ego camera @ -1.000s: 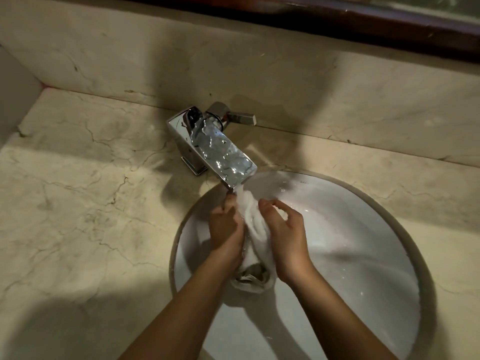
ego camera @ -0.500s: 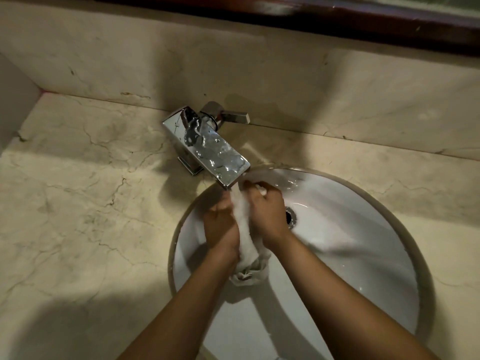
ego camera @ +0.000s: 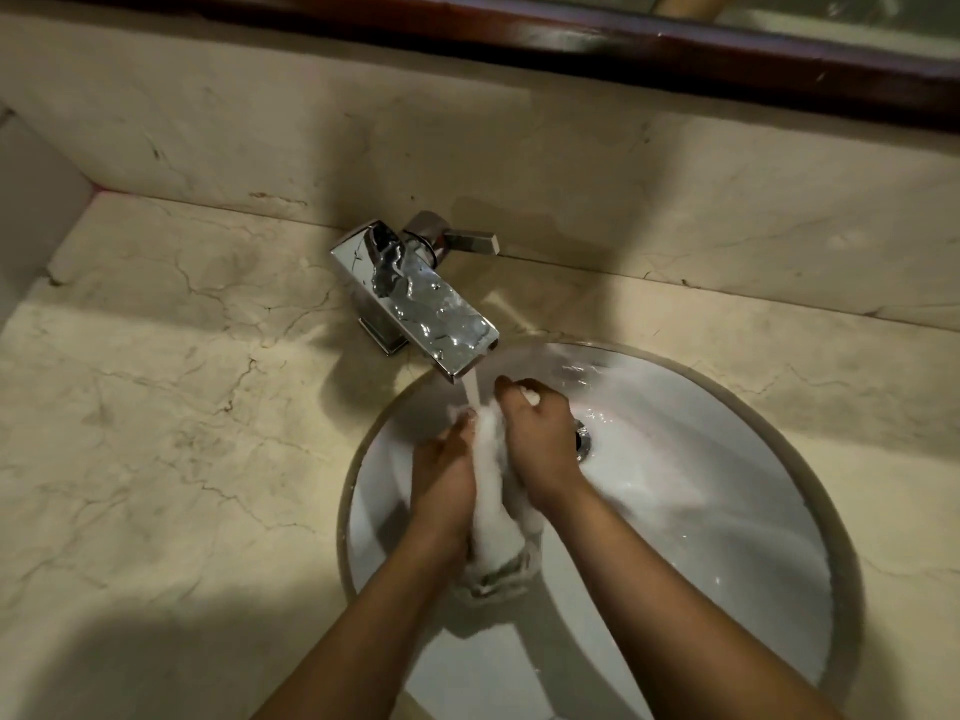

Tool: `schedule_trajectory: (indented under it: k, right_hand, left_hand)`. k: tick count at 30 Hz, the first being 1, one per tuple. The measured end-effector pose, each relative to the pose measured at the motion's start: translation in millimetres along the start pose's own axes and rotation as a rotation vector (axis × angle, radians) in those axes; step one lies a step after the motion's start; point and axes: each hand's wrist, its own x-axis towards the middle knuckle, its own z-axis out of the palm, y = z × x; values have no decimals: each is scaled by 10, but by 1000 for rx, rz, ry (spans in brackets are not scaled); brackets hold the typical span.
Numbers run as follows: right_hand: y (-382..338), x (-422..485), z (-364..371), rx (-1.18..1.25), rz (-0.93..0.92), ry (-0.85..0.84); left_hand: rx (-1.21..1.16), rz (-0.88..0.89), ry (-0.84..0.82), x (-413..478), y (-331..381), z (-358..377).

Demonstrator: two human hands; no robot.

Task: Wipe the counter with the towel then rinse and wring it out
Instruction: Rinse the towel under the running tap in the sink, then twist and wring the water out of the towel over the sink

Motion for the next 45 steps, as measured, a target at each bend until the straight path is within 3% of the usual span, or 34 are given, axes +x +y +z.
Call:
schedule_trajectory:
  k: [6, 11, 15, 22, 26, 30, 37, 42, 45]
  right_hand:
    - [-331, 53, -298, -137, -213, 12]
    - [-939, 172, -465, -226, -392, -197]
    - [-1191, 237, -388, -318, -413, -346]
    - [-1121, 209, -370, -175, -304, -399]
    - [-1138, 108, -488, -237, -305, -444]
    - [-1088, -94, -786, -223, -298, -281]
    - [-1093, -205, -1342, -399, -334, -121]
    - [-1015, -211, -1520, -420, -323, -23]
    - [-955, -203, -1601, -345, -265, 41]
  left_hand:
    - [-83, -6, 33, -59, -117, -77]
    - [-159, -39, 34, -134, -63, -26]
    - [-83, 23, 16, -148, -84, -81]
    - [-13, 105, -4, -162, -138, -113]
    - [-34, 30, 57, -178, -123, -106]
    - [29, 28, 24, -250, -91, -141]
    - [622, 481, -154, -213, -62, -355]
    - [751, 663, -253, -146, 66, -433]
    - [779, 608, -348, -164, 162, -478]
